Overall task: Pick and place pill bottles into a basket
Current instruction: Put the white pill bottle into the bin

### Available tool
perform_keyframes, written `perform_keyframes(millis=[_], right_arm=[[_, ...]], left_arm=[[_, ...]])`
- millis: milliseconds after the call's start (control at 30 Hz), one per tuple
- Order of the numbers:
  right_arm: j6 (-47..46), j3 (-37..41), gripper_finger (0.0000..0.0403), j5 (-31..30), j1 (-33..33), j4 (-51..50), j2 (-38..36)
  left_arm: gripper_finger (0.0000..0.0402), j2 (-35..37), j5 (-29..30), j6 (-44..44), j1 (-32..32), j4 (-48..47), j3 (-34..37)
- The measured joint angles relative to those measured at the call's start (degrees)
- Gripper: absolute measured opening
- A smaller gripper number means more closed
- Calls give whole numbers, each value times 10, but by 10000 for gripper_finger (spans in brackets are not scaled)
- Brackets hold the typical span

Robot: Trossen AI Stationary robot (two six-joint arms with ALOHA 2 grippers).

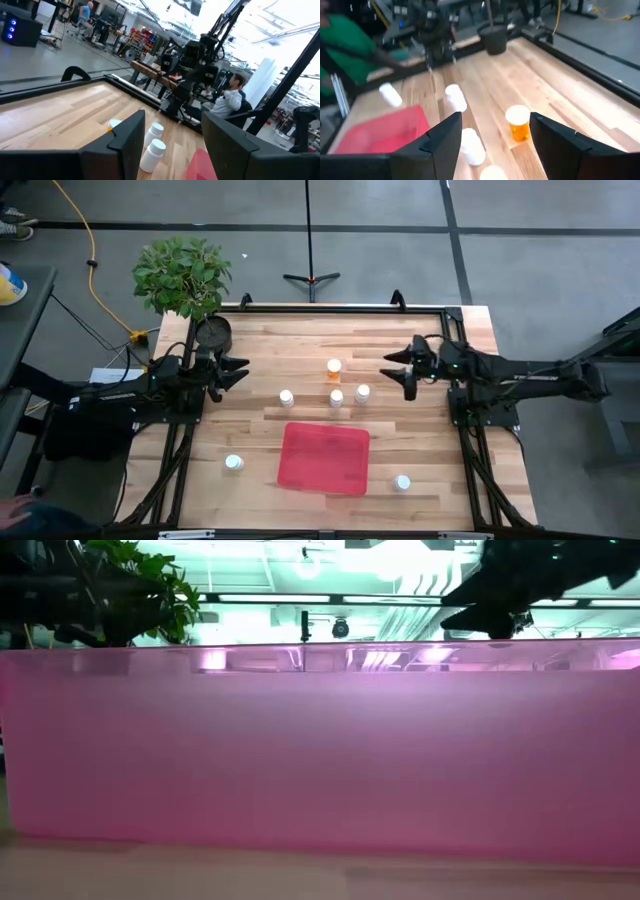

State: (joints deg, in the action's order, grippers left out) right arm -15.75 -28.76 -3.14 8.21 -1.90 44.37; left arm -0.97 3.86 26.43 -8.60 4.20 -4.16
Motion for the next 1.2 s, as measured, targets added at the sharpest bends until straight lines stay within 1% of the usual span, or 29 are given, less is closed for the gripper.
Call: perform_keyframes(millis=[233,467,533,633,933,1200], right_arm=[[34,-39,232,12,0,-7,108],[34,-50,231,81,0,-4,196],[34,-50,233,92,0,-4,222],[34,-50,233,93,0,-1,256],[49,-50,230,97,0,37,330],[59,-49,229,95,0,46,366]], left_arm=[[230,0,14,11,0,3,0],[230,0,19,10,0,3,-1],[230,0,19,10,0,3,-1],[230,0,19,10,0,3,-1],[230,0,19,11,0,1,-1],[230,0,18,11,0,1,-1]])
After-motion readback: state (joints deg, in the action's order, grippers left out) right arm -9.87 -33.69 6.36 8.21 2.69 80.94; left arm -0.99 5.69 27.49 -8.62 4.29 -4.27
